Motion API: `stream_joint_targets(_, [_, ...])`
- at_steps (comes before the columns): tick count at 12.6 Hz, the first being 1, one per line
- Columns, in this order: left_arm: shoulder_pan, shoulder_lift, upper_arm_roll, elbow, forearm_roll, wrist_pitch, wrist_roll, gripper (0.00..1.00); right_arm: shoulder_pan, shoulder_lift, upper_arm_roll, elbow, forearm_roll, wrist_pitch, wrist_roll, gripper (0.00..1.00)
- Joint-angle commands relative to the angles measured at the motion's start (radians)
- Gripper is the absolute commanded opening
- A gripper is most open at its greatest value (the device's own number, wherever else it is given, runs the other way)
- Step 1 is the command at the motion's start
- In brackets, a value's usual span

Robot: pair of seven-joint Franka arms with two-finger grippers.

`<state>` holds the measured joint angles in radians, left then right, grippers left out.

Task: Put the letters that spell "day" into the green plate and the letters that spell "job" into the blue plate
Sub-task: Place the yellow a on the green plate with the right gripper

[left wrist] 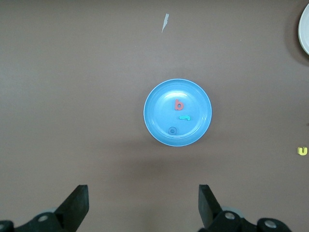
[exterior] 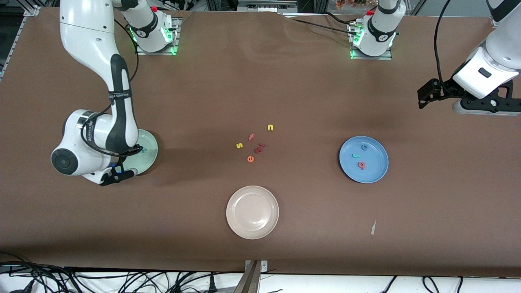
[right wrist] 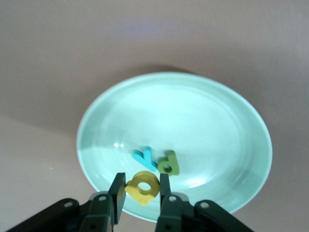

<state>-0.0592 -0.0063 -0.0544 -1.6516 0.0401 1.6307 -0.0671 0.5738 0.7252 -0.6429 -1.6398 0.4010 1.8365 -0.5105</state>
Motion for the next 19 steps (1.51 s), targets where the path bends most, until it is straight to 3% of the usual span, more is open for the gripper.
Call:
stream_joint_targets(1, [-0.005,-0.008,0.007,0.003,0.021,-0.003,0.023,1.00,0.023,-0.052,-0.011,-0.028,0.007,-0.003,0.027,1.00])
stream_joint_targets(6, [-0.005,-0.008,0.008,0.003,0.018,-0.003,0.027,1.00,0.044,-0.059,-0.008,0.090,0.010,-0.092,0.283,1.00])
stream_joint_targets(12, [-0.005,-0.009,0.008,0.003,0.018,-0.003,0.029,1.00,0.107,-0.059,-0.012,0.143,-0.002,-0.103,0.441,1.00])
stream_joint_targets(14, [-0.004,-0.007,0.008,0.003,0.018,-0.003,0.030,1.00,0.086,-0.091,0.017,0.138,-0.074,-0.100,0.441,1.00])
stream_joint_targets(15, [-0.004,-0.009,0.008,0.003,0.018,-0.003,0.030,1.00,0.025,-0.136,0.093,0.115,-0.108,-0.079,0.441,1.00])
stream_joint_targets(17, [-0.004,-0.009,0.008,0.003,0.018,-0.003,0.030,1.00,-0.149,-0.243,0.315,0.033,-0.277,-0.022,0.445,1.00])
stream_joint_targets(19, [-0.004,-0.009,0.008,0.003,0.017,-0.003,0.030,1.00,-0.363,-0.332,0.528,-0.017,-0.362,-0.009,0.440,1.00])
